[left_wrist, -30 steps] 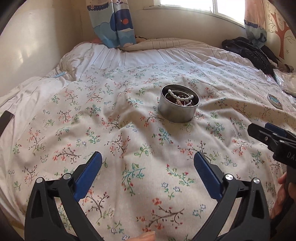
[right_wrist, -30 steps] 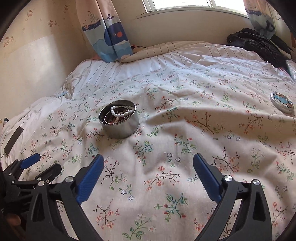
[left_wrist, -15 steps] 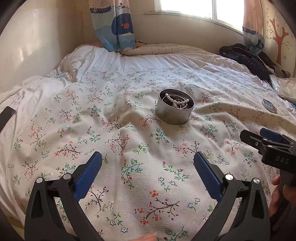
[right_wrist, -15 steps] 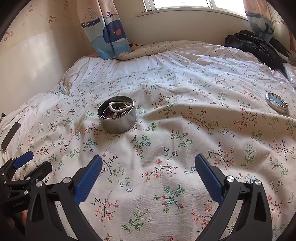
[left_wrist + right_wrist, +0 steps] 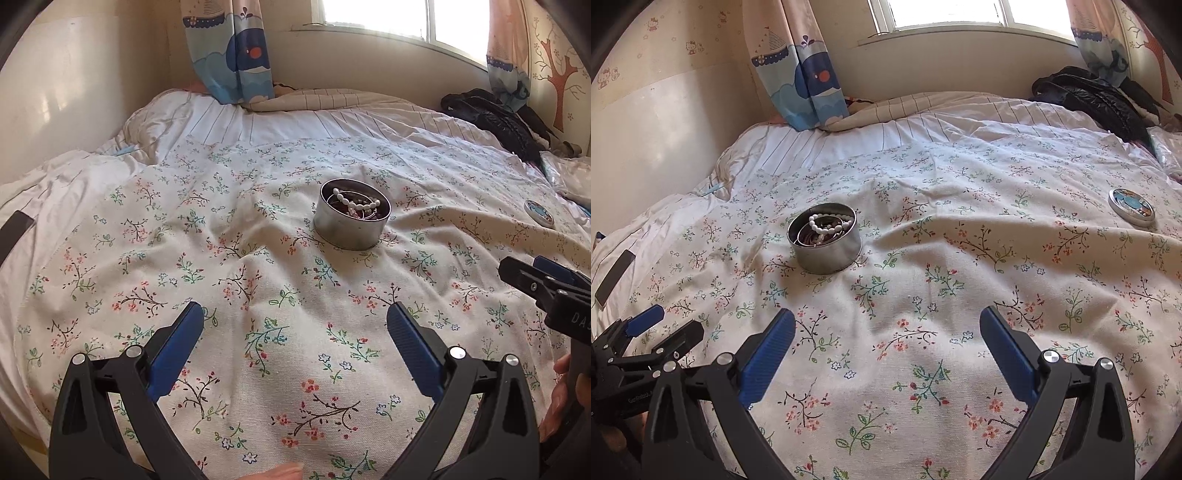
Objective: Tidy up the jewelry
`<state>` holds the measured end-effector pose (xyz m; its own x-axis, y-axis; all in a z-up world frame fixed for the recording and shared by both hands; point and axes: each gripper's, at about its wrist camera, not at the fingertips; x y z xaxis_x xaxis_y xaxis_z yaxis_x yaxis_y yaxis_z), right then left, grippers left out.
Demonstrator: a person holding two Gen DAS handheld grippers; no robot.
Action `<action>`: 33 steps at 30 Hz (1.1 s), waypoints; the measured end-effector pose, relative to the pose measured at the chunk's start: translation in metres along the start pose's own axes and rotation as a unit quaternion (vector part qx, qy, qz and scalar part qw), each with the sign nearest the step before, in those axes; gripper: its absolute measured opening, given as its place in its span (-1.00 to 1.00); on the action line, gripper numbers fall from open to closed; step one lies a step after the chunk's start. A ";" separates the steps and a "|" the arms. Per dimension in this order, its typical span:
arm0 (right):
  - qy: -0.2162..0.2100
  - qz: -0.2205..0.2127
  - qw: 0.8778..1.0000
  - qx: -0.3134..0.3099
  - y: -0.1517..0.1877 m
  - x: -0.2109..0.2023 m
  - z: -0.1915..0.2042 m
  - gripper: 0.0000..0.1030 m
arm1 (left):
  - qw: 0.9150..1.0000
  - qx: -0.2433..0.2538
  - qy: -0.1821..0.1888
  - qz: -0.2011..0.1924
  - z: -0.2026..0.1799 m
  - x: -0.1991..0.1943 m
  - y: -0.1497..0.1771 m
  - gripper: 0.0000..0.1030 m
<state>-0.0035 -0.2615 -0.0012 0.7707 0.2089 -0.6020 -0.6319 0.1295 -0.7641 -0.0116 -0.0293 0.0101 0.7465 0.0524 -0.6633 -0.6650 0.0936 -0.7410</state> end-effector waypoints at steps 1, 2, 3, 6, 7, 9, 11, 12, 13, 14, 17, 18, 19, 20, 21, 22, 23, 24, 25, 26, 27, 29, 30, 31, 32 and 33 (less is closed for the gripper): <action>0.000 0.000 1.000 0.002 0.000 0.000 -0.001 0.86 | 1.000 0.000 0.000 0.000 0.000 0.000 0.000 0.85; 0.001 0.000 1.000 0.004 0.000 0.000 -0.002 0.86 | 1.000 0.000 0.001 0.000 0.000 0.000 0.000 0.85; 0.002 -0.001 1.000 0.006 0.000 0.000 -0.002 0.86 | 1.000 0.000 0.000 0.000 0.000 0.000 0.000 0.85; 0.003 -0.002 1.000 0.010 0.000 -0.001 -0.003 0.86 | 1.000 0.000 0.000 0.000 0.000 0.000 0.000 0.85; 0.004 -0.002 1.000 0.011 0.000 -0.001 -0.003 0.86 | 1.000 0.000 0.001 0.000 0.000 0.000 0.000 0.85; 0.005 -0.002 1.000 0.010 0.000 0.000 -0.003 0.86 | 1.000 0.001 0.001 -0.001 0.000 0.000 -0.001 0.85; 0.007 -0.001 1.000 0.008 0.000 0.000 -0.002 0.86 | 1.000 0.001 0.001 -0.001 0.000 0.000 -0.001 0.85; 0.008 0.000 1.000 0.008 0.000 0.000 -0.002 0.86 | 1.000 0.001 0.001 -0.001 0.000 0.001 -0.001 0.85; 0.008 0.000 1.000 0.008 0.000 0.001 -0.002 0.86 | 1.000 0.000 0.001 0.000 0.000 0.000 0.000 0.85; 0.009 0.000 1.000 0.008 0.000 0.001 -0.002 0.86 | 1.000 0.000 0.001 -0.001 0.000 0.000 0.000 0.85; 0.010 0.000 1.000 0.009 -0.001 0.001 -0.003 0.86 | 1.000 0.000 0.001 0.000 -0.001 0.000 0.000 0.85; 0.010 0.000 1.000 0.009 -0.001 0.001 -0.003 0.86 | 1.000 0.000 0.001 0.000 -0.001 0.000 0.000 0.85; 0.010 0.000 1.000 0.009 -0.001 0.001 -0.003 0.86 | 1.000 0.000 0.001 -0.001 -0.001 0.000 0.000 0.85; 0.011 0.000 1.000 0.009 -0.001 0.001 -0.003 0.86 | 1.000 0.000 0.001 -0.001 0.000 0.000 0.000 0.85; 0.012 0.000 1.000 0.009 0.000 0.001 -0.003 0.86 | 1.000 0.001 0.001 -0.001 -0.001 0.000 0.000 0.85; 0.012 0.001 1.000 0.009 0.000 0.001 -0.003 0.86 | 1.000 0.001 0.001 -0.001 -0.001 0.000 -0.001 0.85; 0.012 0.001 1.000 0.009 0.000 0.001 -0.004 0.86 | 1.000 0.000 0.001 -0.001 -0.001 0.000 0.000 0.86; 0.012 0.001 1.000 0.009 0.000 0.001 -0.004 0.86 | 1.000 0.001 0.001 -0.001 -0.001 0.000 0.000 0.85; 0.012 0.001 1.000 0.009 0.000 0.001 -0.004 0.86 | 1.000 0.001 0.001 0.000 -0.001 0.000 -0.001 0.85; 0.012 0.001 1.000 0.009 0.000 0.001 -0.004 0.86 | 1.000 0.001 0.001 0.000 -0.001 0.000 -0.001 0.85; 0.012 0.001 1.000 0.009 0.000 0.001 -0.004 0.86 | 1.000 0.001 0.001 0.000 -0.001 0.000 -0.001 0.85; 0.012 0.001 1.000 0.009 0.000 0.001 -0.004 0.86 | 1.000 0.002 0.001 0.000 -0.001 0.000 -0.001 0.85; 0.012 0.001 1.000 0.009 0.000 0.001 -0.004 0.86 | 1.000 0.002 0.001 0.000 -0.001 0.000 0.000 0.85; 0.012 0.001 1.000 0.009 0.000 0.001 -0.003 0.86 | 1.000 0.002 0.001 0.000 -0.002 0.000 0.000 0.86; 0.012 0.001 1.000 0.009 0.000 0.001 -0.004 0.86 | 1.000 0.002 0.001 0.000 -0.002 0.000 0.000 0.86; 0.012 0.001 1.000 0.009 0.000 0.001 -0.004 0.86 | 1.000 0.002 0.001 0.000 -0.002 0.000 0.000 0.85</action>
Point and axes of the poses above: each gripper's, at about its wrist camera, not at the fingertips, and x roughly the way its jaws point, z to its left, y to its underside, and after that the axes turned 5 degrees about -y, right-handed
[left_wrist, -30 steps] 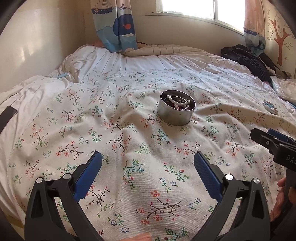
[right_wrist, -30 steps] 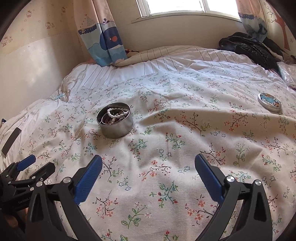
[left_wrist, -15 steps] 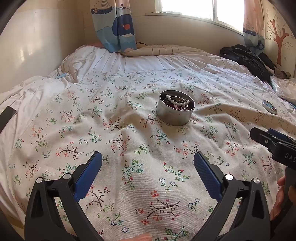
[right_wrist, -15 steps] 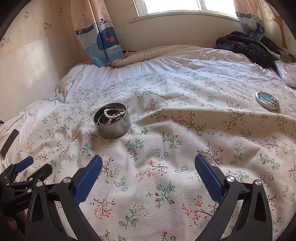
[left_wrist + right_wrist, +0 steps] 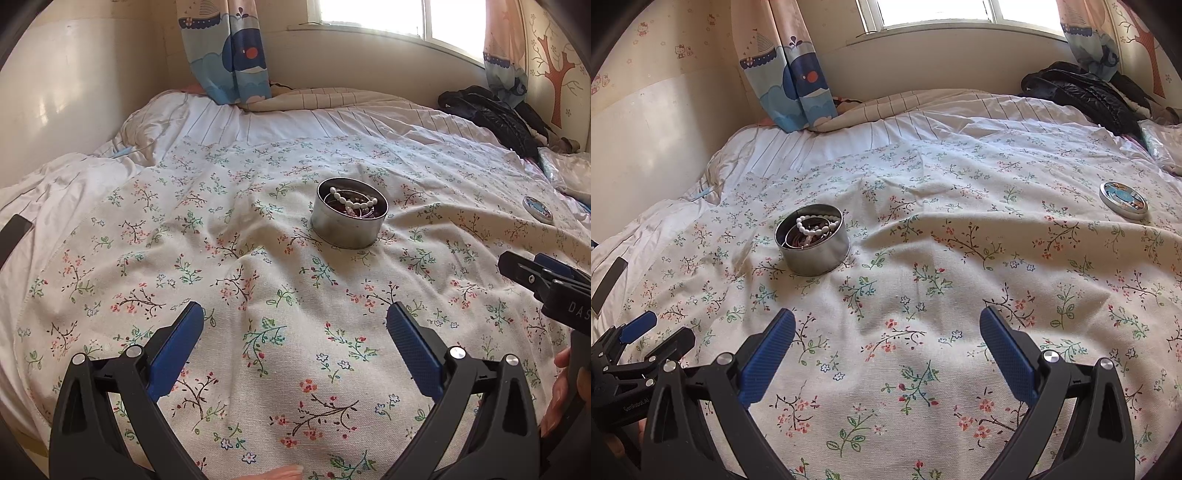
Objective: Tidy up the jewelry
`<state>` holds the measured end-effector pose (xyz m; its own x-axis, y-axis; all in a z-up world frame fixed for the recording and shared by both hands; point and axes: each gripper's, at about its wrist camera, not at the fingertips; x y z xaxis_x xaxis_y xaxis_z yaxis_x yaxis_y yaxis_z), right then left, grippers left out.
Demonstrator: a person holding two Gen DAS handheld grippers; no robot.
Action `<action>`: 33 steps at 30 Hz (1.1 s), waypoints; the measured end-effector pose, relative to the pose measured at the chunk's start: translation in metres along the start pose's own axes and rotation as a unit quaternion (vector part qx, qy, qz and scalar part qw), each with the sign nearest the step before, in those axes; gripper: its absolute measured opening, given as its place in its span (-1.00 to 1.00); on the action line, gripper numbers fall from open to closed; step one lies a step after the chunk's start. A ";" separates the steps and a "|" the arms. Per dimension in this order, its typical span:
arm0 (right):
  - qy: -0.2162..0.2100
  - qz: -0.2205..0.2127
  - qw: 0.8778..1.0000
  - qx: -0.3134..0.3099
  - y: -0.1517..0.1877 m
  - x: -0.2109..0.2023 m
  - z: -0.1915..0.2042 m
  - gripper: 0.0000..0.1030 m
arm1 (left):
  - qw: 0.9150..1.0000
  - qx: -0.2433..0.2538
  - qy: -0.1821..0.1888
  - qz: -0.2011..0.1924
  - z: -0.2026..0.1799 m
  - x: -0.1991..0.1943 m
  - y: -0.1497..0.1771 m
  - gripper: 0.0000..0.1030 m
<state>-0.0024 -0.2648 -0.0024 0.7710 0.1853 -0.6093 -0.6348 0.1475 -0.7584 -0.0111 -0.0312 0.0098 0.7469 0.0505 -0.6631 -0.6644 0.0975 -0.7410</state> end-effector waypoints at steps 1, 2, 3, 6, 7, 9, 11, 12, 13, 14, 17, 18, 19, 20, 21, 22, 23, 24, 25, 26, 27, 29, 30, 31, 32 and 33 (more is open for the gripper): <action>0.000 0.000 1.000 0.000 0.000 0.000 0.000 0.86 | 1.000 0.000 0.000 0.000 0.000 0.000 0.000 0.86; 0.000 0.000 1.000 0.000 0.000 0.000 0.000 0.86 | 1.000 0.000 0.000 0.000 0.000 0.000 0.000 0.86; 0.000 0.000 1.000 0.000 0.000 0.000 0.000 0.86 | 1.000 0.000 0.000 0.000 0.000 0.000 0.000 0.86; 0.000 0.000 1.000 0.000 0.000 0.000 0.000 0.86 | 1.000 0.000 0.000 0.000 0.000 0.000 0.000 0.85; 0.000 0.000 1.000 0.000 0.000 0.000 0.000 0.86 | 1.000 0.000 0.000 0.000 0.000 0.000 0.000 0.85; 0.000 0.001 1.000 0.000 0.000 0.000 0.000 0.86 | 1.000 0.000 -0.001 0.000 0.000 0.000 0.000 0.85; 0.000 0.000 1.000 0.000 0.000 0.000 0.000 0.86 | 1.000 0.001 -0.001 0.000 0.000 0.001 0.000 0.85; 0.000 0.001 1.000 0.000 0.000 0.000 0.000 0.86 | 1.000 0.001 -0.001 0.000 0.000 0.001 0.000 0.85; 0.000 0.001 1.000 0.000 0.000 0.000 0.000 0.86 | 1.000 0.000 -0.001 0.000 0.000 0.001 0.000 0.85; 0.000 0.000 1.000 0.000 0.000 0.000 0.000 0.86 | 1.000 0.000 -0.001 0.000 0.000 0.001 0.000 0.85; 0.000 0.001 1.000 0.000 0.000 0.001 0.000 0.86 | 1.000 0.001 -0.001 0.001 -0.001 0.001 0.000 0.85; 0.000 0.001 1.000 0.000 0.000 0.001 0.000 0.86 | 1.000 0.001 -0.001 0.000 -0.001 0.001 0.000 0.85; 0.000 0.001 1.000 0.000 0.000 0.001 -0.001 0.86 | 1.000 0.001 -0.001 0.000 -0.001 0.001 0.000 0.85; 0.000 0.002 1.000 0.000 0.001 0.001 -0.001 0.86 | 1.000 0.001 -0.001 0.001 -0.001 0.001 0.000 0.85; 0.000 0.002 1.000 0.000 0.001 0.001 -0.001 0.86 | 1.000 0.001 -0.001 0.001 -0.001 0.001 0.000 0.85; 0.000 0.002 1.000 0.000 0.001 0.001 -0.001 0.86 | 1.000 0.001 -0.001 0.000 -0.001 0.001 0.000 0.85; 0.001 0.002 1.000 0.000 0.001 0.001 -0.001 0.86 | 1.000 0.001 -0.001 0.000 -0.001 0.001 0.000 0.85; 0.001 0.002 1.000 0.000 0.001 0.001 -0.001 0.86 | 1.000 0.001 -0.001 0.000 -0.001 0.001 0.000 0.86; 0.001 0.002 1.000 0.000 0.001 0.001 -0.001 0.86 | 1.000 0.001 -0.001 0.000 -0.001 0.001 0.000 0.85; 0.001 0.002 1.000 0.001 0.001 0.001 -0.001 0.86 | 1.000 0.001 -0.001 0.000 -0.001 0.001 0.000 0.85; 0.001 0.002 1.000 0.001 0.002 0.002 -0.001 0.86 | 1.000 0.001 -0.001 0.000 -0.001 0.001 0.000 0.85; 0.001 0.002 1.000 0.001 0.002 0.002 -0.002 0.86 | 1.000 0.001 -0.002 0.001 -0.001 0.001 0.000 0.85; 0.001 0.002 1.000 0.001 0.002 0.003 -0.002 0.86 | 1.000 0.001 -0.001 0.001 -0.001 0.001 0.000 0.85; 0.001 0.003 1.000 0.001 0.002 0.003 -0.002 0.86 | 1.000 0.001 -0.002 0.000 -0.001 0.001 0.000 0.85; 0.001 0.003 1.000 0.001 0.002 0.003 -0.002 0.86 | 1.000 0.001 -0.002 0.000 -0.001 0.001 0.000 0.85; 0.001 0.002 1.000 0.001 0.002 0.003 -0.002 0.86 | 1.000 0.001 -0.002 0.000 -0.001 0.002 0.000 0.85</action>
Point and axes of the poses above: each gripper's, at about its wrist camera, not at the fingertips, and x roughly the way its jaws point, z to its left, y to its underside, and after that the axes turned 5 degrees about -y, right-handed
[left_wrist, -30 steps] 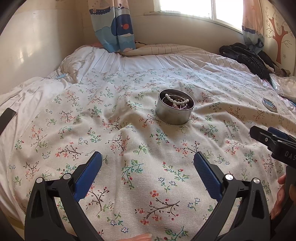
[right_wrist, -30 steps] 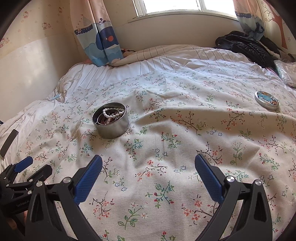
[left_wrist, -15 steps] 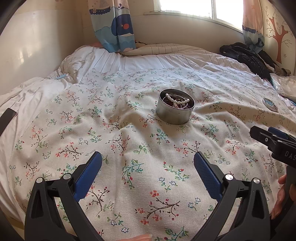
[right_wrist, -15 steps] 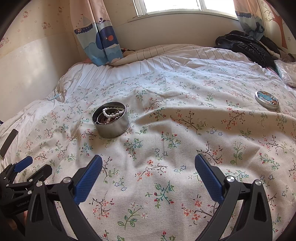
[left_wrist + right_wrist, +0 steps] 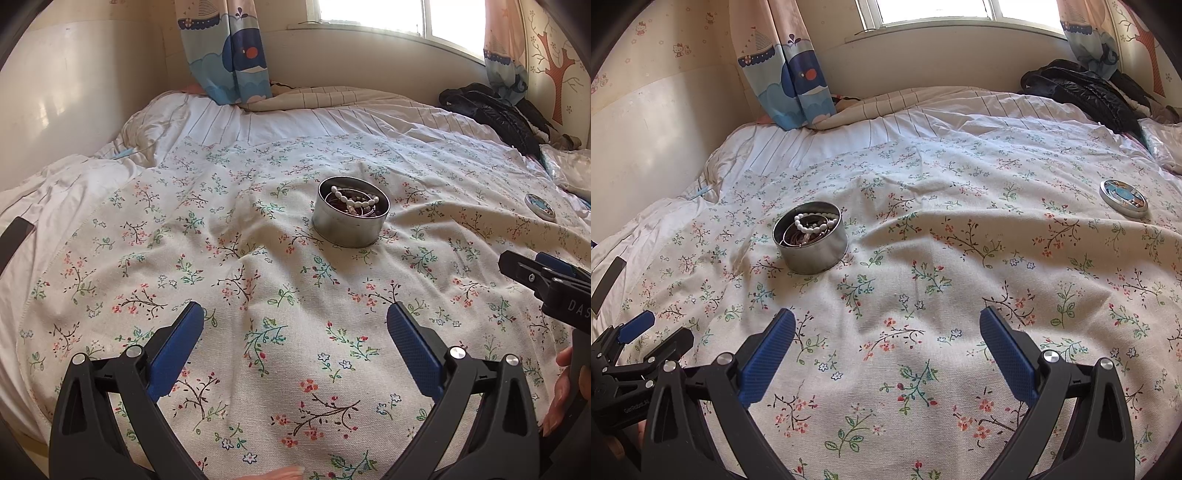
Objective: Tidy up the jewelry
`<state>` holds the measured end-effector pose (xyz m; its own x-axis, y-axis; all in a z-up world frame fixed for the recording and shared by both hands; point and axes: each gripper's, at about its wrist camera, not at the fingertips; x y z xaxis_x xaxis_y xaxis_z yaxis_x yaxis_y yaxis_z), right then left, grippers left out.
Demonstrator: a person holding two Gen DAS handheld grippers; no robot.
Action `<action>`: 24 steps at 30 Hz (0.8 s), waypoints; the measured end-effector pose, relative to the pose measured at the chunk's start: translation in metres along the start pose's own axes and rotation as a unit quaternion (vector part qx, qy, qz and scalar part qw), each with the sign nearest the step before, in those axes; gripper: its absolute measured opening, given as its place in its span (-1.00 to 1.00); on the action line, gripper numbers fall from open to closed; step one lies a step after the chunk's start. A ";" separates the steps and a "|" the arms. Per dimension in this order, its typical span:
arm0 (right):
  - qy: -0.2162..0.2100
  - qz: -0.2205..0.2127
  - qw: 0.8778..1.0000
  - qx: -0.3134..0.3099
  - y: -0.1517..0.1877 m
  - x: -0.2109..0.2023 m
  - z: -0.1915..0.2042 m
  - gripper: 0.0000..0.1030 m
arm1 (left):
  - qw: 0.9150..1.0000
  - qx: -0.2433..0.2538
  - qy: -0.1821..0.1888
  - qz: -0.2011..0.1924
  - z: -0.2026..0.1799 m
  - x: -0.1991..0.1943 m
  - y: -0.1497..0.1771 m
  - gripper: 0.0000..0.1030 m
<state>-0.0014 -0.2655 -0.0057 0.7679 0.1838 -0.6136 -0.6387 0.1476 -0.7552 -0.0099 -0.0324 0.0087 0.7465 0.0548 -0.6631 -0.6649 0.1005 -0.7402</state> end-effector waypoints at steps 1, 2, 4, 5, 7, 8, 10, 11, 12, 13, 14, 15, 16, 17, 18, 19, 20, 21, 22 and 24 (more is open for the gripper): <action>0.000 0.000 1.000 0.000 0.000 0.000 0.000 0.86 | 1.000 0.000 0.000 0.000 0.000 0.000 0.000 0.85; 0.000 0.000 1.000 0.000 0.000 0.000 0.000 0.86 | 1.000 0.001 -0.001 0.001 0.000 0.000 0.000 0.85; 0.000 0.000 1.000 0.000 0.000 0.000 0.000 0.86 | 1.000 0.002 -0.001 0.001 0.000 0.000 0.000 0.86; 0.001 0.000 1.000 0.000 0.000 0.000 0.000 0.86 | 1.000 0.002 -0.001 0.000 0.001 0.000 0.000 0.86; 0.001 0.001 1.000 0.000 0.001 0.002 -0.001 0.86 | 1.000 0.002 -0.001 0.000 0.001 0.000 0.000 0.86; 0.001 0.002 1.000 0.000 0.001 0.002 -0.001 0.86 | 1.000 0.002 -0.001 0.000 0.001 0.000 0.000 0.86; 0.001 0.002 1.000 -0.001 0.001 0.002 -0.001 0.86 | 1.000 0.001 0.000 0.000 0.002 0.000 0.000 0.86; 0.001 0.002 1.000 -0.001 0.001 0.003 -0.001 0.86 | 1.000 0.001 0.000 0.001 0.001 0.000 0.000 0.86; 0.002 0.003 1.000 -0.001 0.001 0.003 -0.001 0.86 | 1.000 0.001 0.000 0.002 0.001 0.000 0.000 0.86; 0.002 0.003 1.000 -0.001 0.001 0.004 -0.001 0.86 | 1.000 0.000 0.001 0.002 0.002 0.000 0.000 0.86; 0.002 0.003 1.000 -0.001 0.001 0.004 -0.001 0.86 | 1.000 0.001 0.001 0.002 0.002 0.000 0.000 0.86; 0.002 0.003 1.000 -0.002 0.001 0.004 -0.001 0.86 | 1.000 0.001 0.001 0.002 0.002 0.000 0.000 0.86; 0.002 0.004 1.000 -0.002 0.001 0.004 -0.001 0.86 | 1.000 0.001 0.001 0.001 0.002 0.000 0.000 0.86; 0.002 0.003 1.000 -0.001 0.001 0.004 -0.001 0.86 | 1.000 0.002 0.001 0.001 0.002 0.000 0.000 0.86; 0.003 0.003 1.000 -0.002 0.001 0.004 -0.001 0.86 | 1.000 0.002 0.001 0.001 0.003 0.000 0.000 0.86; 0.003 0.004 1.000 -0.002 0.001 0.004 -0.001 0.86 | 1.000 0.002 0.002 0.001 0.003 0.000 0.000 0.86; 0.003 0.004 1.000 -0.002 0.001 0.004 -0.001 0.86 | 1.000 0.001 0.002 0.001 0.002 -0.001 0.000 0.86; 0.003 0.004 1.000 -0.002 0.001 0.004 -0.001 0.86 | 1.000 0.001 0.003 0.000 0.002 -0.001 0.000 0.86; 0.003 0.005 1.000 -0.002 0.001 0.004 -0.001 0.86 | 1.000 0.001 0.003 0.000 0.001 -0.002 -0.001 0.86; 0.003 0.005 1.000 -0.002 0.001 0.004 -0.001 0.86 | 1.000 0.000 0.004 0.000 0.002 -0.002 -0.001 0.86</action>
Point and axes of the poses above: each gripper's, at about its wrist camera, not at the fingertips, and x roughly the way its jaws point, z to its left, y to its underside, and after that the axes turned 5 degrees about -y, right-handed
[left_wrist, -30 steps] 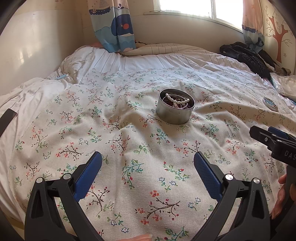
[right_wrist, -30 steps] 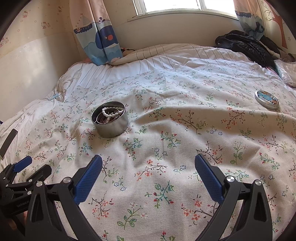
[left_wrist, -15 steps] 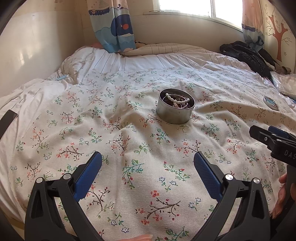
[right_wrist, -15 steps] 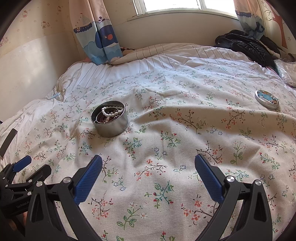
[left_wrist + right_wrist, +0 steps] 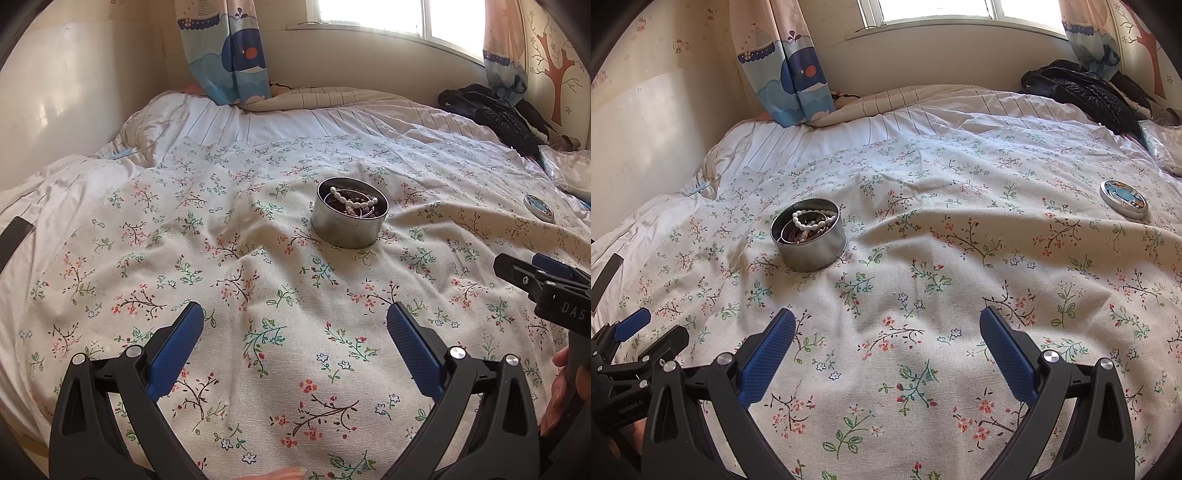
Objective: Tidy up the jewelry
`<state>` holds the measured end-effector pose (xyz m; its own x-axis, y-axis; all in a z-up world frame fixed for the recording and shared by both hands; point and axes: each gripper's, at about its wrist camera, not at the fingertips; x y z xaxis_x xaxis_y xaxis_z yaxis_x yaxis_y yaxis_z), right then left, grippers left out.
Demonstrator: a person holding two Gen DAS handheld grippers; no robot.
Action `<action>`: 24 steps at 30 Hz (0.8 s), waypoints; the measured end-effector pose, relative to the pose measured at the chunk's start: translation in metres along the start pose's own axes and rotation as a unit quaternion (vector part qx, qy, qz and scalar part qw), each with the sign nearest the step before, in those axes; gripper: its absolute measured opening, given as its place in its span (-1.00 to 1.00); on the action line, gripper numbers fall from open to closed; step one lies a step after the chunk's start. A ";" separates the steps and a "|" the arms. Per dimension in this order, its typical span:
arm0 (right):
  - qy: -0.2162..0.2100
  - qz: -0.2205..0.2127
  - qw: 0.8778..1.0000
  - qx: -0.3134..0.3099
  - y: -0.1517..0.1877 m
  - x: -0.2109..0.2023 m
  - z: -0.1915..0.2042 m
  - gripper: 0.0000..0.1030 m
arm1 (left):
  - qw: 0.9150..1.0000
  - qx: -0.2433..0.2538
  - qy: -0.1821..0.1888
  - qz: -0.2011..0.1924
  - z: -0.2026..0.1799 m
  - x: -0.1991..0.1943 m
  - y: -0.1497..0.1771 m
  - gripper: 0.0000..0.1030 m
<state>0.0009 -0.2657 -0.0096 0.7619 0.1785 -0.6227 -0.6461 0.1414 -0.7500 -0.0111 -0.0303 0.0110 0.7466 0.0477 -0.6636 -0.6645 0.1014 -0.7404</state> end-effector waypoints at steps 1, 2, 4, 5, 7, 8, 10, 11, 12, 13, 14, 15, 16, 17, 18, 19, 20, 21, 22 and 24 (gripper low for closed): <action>0.000 0.000 1.000 0.000 0.000 0.000 0.000 0.86 | 1.000 0.000 0.000 0.000 0.000 0.000 0.000 0.86; 0.000 0.000 1.000 0.000 0.000 0.000 0.000 0.86 | 1.000 0.001 0.000 0.000 -0.001 0.000 0.000 0.86; 0.000 0.001 1.000 0.000 0.000 0.000 -0.001 0.86 | 1.000 0.001 0.001 -0.001 0.000 0.000 0.000 0.86; 0.000 0.001 1.000 0.000 0.000 0.000 0.000 0.86 | 1.000 0.002 0.002 -0.002 0.000 0.000 0.000 0.86; 0.000 0.001 1.000 0.000 0.000 0.000 -0.001 0.86 | 1.000 0.003 0.002 -0.002 -0.001 -0.001 0.000 0.86; 0.000 0.001 1.000 0.000 0.000 0.000 0.000 0.86 | 1.000 0.003 0.002 -0.001 0.000 -0.001 0.000 0.86; 0.000 0.001 1.000 0.000 -0.001 0.001 0.000 0.86 | 1.000 0.004 0.000 0.000 0.000 -0.001 0.000 0.86; 0.000 0.000 1.000 0.000 0.000 0.000 -0.001 0.86 | 1.000 0.005 0.000 0.000 -0.001 -0.001 0.000 0.86; 0.000 0.000 1.000 0.000 -0.001 0.001 -0.001 0.86 | 1.000 0.005 0.000 -0.001 -0.001 -0.001 0.000 0.86; 0.000 0.001 1.000 0.000 -0.001 0.001 -0.001 0.86 | 1.000 0.006 0.002 0.000 -0.002 0.000 -0.001 0.86; 0.000 0.000 1.000 0.000 -0.001 0.001 -0.001 0.86 | 1.000 0.006 0.003 0.000 -0.001 0.000 -0.001 0.86; 0.001 0.001 1.000 0.000 -0.001 0.001 -0.001 0.86 | 1.000 0.008 0.001 0.003 -0.004 0.001 -0.001 0.86; 0.001 0.001 1.000 0.000 -0.001 0.001 -0.001 0.86 | 1.000 0.011 -0.004 0.008 -0.004 0.003 -0.002 0.86; 0.001 0.002 1.000 0.000 -0.001 0.001 -0.001 0.86 | 1.000 0.015 -0.007 0.014 -0.006 0.005 -0.002 0.86; 0.001 0.002 1.000 0.000 -0.001 0.001 -0.002 0.86 | 1.000 0.019 -0.009 0.019 -0.007 0.007 -0.002 0.86; 0.002 0.002 1.000 0.001 -0.001 0.002 -0.002 0.86 | 1.000 0.022 -0.011 0.020 -0.008 0.007 -0.002 0.86; 0.002 0.002 1.000 0.001 0.000 0.002 -0.002 0.86 | 1.000 0.023 -0.015 0.016 -0.009 0.006 -0.001 0.86; 0.003 0.004 1.000 0.002 -0.001 0.003 -0.003 0.86 | 1.000 0.020 -0.020 0.006 -0.008 0.003 -0.001 0.86; 0.003 0.005 1.000 0.003 -0.001 0.004 -0.003 0.86 | 1.000 0.017 -0.022 -0.003 -0.007 0.000 0.000 0.86; 0.004 0.005 1.000 0.004 -0.001 0.003 -0.003 0.86 | 1.000 0.014 -0.021 -0.011 -0.005 -0.004 0.000 0.86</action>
<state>0.0039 -0.2685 -0.0118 0.7561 0.1727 -0.6313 -0.6536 0.1476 -0.7423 -0.0138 -0.0356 0.0131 0.7620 0.0863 -0.6418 -0.6473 0.1301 -0.7510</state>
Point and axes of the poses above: each gripper's, at about its wrist camera, not at the fingertips, and x roughly the way its jaws point, z to its left, y to its underside, and after that the axes turned 5 degrees about -y, right-handed
